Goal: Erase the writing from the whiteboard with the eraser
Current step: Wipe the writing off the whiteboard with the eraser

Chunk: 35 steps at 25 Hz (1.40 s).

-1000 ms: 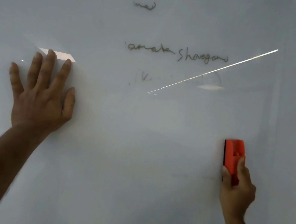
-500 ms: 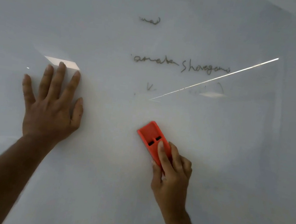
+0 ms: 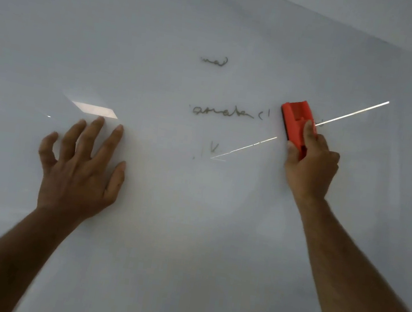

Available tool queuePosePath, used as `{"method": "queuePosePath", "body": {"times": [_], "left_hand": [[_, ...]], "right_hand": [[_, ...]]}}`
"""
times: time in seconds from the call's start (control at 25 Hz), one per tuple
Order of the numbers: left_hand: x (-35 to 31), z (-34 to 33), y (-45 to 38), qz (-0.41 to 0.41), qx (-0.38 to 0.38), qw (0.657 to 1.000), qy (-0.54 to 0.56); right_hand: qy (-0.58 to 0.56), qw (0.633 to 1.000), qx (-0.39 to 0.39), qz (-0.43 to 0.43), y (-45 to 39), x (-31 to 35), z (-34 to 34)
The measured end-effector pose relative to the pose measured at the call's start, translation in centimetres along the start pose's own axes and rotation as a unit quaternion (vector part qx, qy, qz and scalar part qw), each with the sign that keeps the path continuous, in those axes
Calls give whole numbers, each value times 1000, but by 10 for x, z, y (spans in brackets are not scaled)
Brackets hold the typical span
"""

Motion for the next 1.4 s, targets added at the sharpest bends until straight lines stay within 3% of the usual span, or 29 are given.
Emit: {"method": "queuePosePath", "body": {"times": [0.28,0.44,0.6,0.8,1.0,1.24,1.4], "left_hand": [[-3,1,-27,0,-2,1000,-1],[-1,-2,-26,1,-2,1000,-5],[0,-5,-27,3,11,1000,-1],[0,-6,-27,3,15,1000,0],[2,-1,-23,-4,-13,999,33],[6,7,-22,13,-44,997,62],[5,5,-25,14,-30,998,48]], "right_hand": [[-8,989,12,-147,-51,-69,6],[-18,988,6,-155,-59,-80,5],[-25,996,-3,-88,-55,-45,-5],[-53,995,13,85,-26,86,-18],[-63,966,53,244,68,186,-20],[-87,913,61,393,157,175,-14],[-93,919,25,382,130,171,-17]]}}
Point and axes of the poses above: each hand's wrist, its own y-axis away from the middle knuckle, its own z-axis out of the back of the hand, x = y × z, the point moved 10 cm from there along -y, towards the middle knuckle
